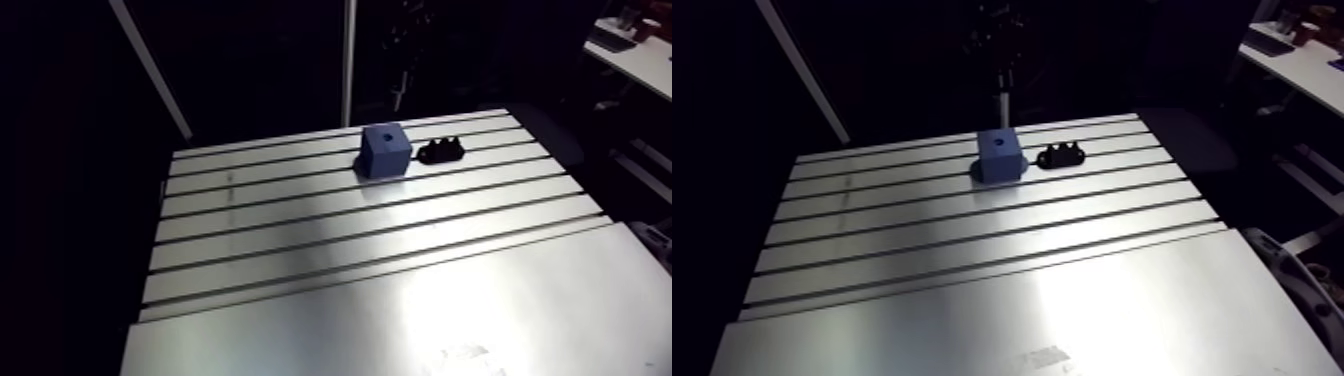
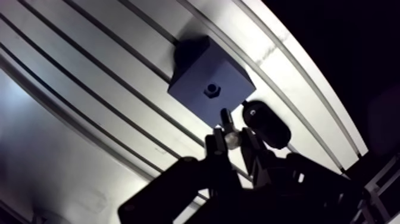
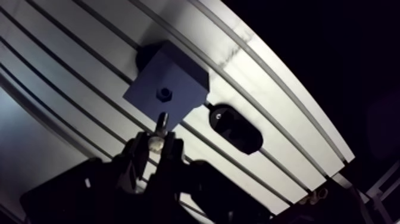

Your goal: Pick up the M10 bolt and insert it into the hex recess until seated.

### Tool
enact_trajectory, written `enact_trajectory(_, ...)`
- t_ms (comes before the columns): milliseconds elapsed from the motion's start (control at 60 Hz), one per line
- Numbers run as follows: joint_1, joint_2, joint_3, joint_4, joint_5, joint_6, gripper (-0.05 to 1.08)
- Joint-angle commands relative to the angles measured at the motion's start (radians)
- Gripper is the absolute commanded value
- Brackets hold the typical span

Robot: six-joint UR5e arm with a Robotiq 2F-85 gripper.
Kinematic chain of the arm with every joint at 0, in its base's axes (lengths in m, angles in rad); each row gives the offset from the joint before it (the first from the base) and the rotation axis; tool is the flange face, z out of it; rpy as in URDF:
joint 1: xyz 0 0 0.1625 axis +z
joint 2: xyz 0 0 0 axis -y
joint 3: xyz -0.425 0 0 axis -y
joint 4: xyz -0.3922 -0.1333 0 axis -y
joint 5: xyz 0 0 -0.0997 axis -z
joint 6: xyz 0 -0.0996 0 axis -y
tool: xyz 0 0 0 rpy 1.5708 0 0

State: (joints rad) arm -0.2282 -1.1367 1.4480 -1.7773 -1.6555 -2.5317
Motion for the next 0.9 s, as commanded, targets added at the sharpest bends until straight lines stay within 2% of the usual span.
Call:
enact_trajectory(17, 0.001, 0.013, -0.011, 0.02, -0.005, -0.002, 0.94)
enact_trajectory(900, 0.018, 0.032, -0.004, 0.031, -0.014, 0.0, 0.92)
